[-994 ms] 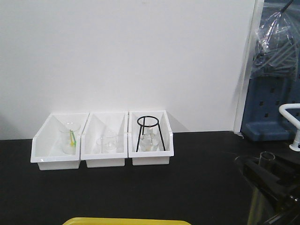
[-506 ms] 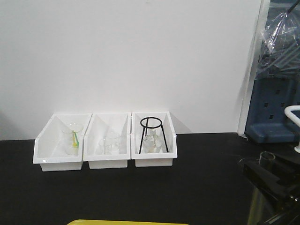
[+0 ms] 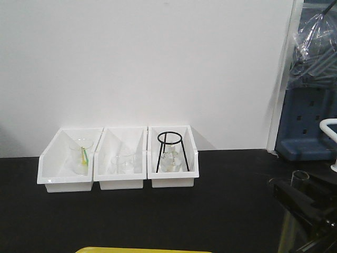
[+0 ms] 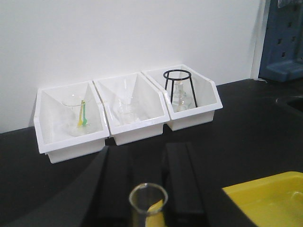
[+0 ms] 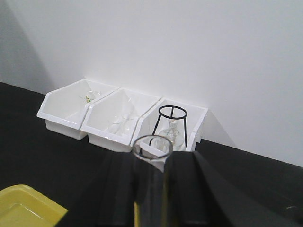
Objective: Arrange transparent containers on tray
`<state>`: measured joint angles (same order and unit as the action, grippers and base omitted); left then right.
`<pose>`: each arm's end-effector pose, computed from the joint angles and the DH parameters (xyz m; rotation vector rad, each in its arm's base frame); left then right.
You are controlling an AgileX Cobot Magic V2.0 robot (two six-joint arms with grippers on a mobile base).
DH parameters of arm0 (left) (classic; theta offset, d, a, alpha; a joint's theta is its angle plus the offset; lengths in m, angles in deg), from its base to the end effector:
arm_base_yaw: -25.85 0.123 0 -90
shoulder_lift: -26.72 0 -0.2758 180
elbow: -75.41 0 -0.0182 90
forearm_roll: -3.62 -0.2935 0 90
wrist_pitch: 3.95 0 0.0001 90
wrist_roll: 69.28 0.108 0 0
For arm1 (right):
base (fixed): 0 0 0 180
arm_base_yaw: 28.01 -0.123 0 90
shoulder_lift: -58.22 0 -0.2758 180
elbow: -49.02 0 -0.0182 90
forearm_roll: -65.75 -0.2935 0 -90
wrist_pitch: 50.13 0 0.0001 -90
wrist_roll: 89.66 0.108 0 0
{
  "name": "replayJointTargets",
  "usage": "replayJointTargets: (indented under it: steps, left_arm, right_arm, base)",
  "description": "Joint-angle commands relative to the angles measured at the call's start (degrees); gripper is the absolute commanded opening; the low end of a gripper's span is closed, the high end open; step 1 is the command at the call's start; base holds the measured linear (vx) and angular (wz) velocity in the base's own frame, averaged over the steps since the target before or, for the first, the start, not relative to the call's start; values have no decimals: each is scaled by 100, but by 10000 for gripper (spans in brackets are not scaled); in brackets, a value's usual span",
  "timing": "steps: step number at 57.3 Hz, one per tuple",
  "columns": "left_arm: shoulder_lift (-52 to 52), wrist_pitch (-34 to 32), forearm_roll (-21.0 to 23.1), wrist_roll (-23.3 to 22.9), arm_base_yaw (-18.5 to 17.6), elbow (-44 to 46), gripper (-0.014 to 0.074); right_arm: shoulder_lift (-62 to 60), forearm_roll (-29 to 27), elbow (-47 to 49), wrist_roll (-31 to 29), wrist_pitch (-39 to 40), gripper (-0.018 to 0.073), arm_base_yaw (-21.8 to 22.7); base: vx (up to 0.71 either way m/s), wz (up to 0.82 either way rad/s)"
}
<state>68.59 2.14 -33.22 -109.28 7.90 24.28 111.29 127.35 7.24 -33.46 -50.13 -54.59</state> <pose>0.1880 -0.0536 0.2950 0.1710 1.7045 -0.2217 0.2110 0.1055 0.3276 -0.4581 1.5986 0.2808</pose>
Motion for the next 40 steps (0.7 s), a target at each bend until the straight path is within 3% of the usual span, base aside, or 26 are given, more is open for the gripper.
replayJointTargets:
  steps: [1,16,30,40]
  left_arm:
    - [34,-372,238,-104,-38,181,-6]
    - [1015,-7,1825,-6,-58,188,-3]
    - [2494,214,1938,86,-455,861,-1]
    - [3406,789,1996,328,-667,1656,-1]
  right_arm:
    - [-37,30,187,-1,221,-11,-4]
    - [-37,30,187,-1,228,-11,-4]
    - [-37,30,187,-1,228,-11,-4]
    - [-37,30,187,-1,228,-11,-4]
  base:
    - [0,0]
    - [0,0]
    - [0,0]
    - [0,0]
